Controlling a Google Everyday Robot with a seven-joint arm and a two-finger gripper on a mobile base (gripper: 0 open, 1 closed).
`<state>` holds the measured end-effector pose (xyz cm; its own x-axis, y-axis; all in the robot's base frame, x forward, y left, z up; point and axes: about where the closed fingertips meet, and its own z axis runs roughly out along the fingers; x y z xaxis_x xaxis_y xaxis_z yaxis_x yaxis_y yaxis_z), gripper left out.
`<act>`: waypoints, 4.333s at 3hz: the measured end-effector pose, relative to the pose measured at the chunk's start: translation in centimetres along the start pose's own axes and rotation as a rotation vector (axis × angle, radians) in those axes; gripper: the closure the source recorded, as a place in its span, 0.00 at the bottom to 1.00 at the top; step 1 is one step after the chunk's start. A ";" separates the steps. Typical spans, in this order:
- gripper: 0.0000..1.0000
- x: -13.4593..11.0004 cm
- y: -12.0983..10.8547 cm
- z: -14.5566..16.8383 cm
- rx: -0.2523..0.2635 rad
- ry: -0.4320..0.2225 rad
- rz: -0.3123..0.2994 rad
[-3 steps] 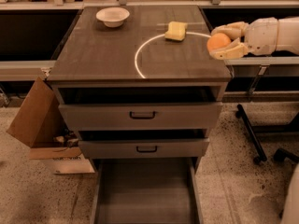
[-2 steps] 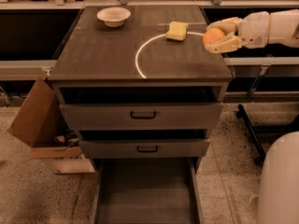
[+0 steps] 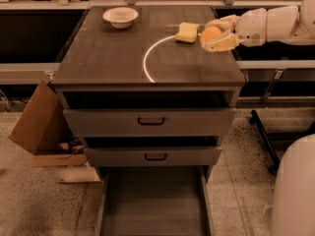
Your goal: Pick orange from bottom drawer and place on counter
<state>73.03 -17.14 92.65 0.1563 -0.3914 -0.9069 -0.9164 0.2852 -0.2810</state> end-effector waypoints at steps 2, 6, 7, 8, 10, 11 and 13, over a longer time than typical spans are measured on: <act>1.00 -1.2 1.7 5.8 -0.017 0.007 0.082; 1.00 1.6 1.7 12.8 0.009 0.147 0.171; 0.73 2.2 1.5 13.7 0.014 0.157 0.188; 0.50 2.5 1.5 14.1 0.014 0.158 0.196; 0.00 2.6 1.3 13.2 0.032 0.133 0.212; 0.00 1.8 0.9 11.7 0.053 0.109 0.207; 0.00 -0.3 0.7 4.8 0.159 0.111 0.173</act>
Offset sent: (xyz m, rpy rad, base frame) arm -0.0029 0.0884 -0.0213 0.0299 0.1217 -0.0317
